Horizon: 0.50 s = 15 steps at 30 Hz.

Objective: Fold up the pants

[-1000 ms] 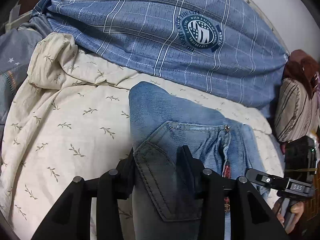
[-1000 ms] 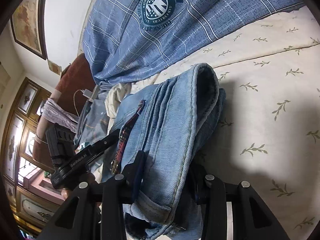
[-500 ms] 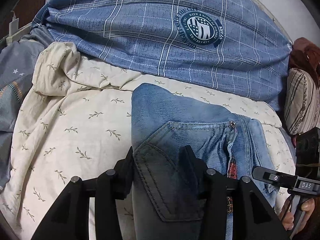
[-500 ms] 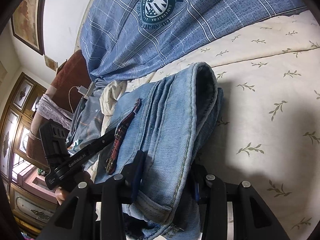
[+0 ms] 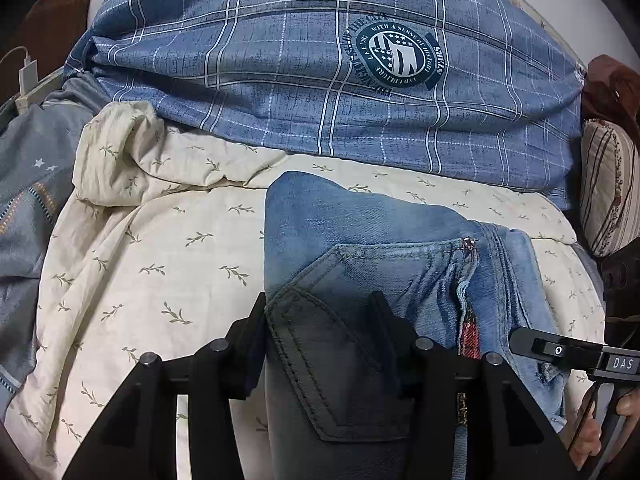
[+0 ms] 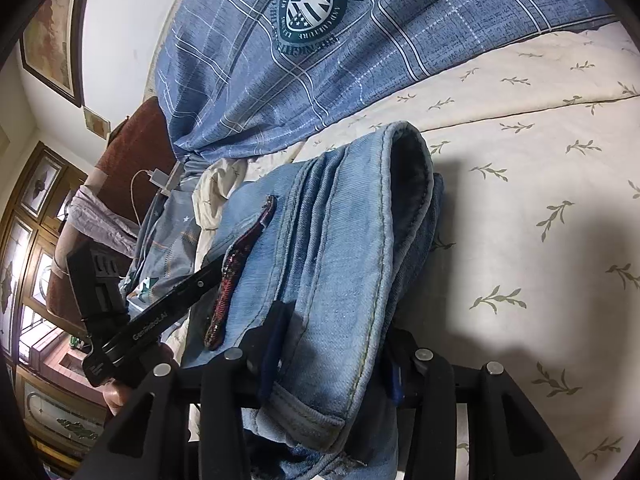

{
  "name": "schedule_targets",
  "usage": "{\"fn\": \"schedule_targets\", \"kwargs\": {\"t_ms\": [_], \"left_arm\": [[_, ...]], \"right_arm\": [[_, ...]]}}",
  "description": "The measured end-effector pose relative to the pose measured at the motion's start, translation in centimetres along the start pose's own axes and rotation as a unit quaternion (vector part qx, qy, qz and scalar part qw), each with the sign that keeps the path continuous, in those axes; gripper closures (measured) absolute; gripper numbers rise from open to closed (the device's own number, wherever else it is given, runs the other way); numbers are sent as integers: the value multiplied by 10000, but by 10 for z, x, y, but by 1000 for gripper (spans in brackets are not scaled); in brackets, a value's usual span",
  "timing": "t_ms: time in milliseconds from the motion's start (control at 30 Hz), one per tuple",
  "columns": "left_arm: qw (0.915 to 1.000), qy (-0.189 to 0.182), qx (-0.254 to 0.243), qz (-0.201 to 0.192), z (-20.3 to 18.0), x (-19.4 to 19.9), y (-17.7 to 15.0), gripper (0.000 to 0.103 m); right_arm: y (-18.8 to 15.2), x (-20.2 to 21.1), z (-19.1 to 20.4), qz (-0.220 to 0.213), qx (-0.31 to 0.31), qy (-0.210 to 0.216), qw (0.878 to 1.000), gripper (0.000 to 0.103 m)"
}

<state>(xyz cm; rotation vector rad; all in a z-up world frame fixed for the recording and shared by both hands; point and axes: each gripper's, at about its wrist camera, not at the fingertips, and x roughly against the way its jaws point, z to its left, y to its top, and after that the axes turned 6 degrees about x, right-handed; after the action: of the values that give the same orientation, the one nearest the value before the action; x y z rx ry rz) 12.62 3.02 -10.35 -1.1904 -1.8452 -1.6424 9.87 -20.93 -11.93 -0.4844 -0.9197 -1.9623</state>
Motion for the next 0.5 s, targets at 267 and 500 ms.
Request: {"fn": "schedule_targets", "kwargs": {"t_ms": [267,500], "left_arm": [[9989,356,-293,-105,-8,1,-5,45],[9980,487,-377,-169,-9,2,-8,43]], "right_arm": [[-3,-3,-1,24,22,-95,9999,54],[-4,-3,0,47,39,-167,9998,51]]}}
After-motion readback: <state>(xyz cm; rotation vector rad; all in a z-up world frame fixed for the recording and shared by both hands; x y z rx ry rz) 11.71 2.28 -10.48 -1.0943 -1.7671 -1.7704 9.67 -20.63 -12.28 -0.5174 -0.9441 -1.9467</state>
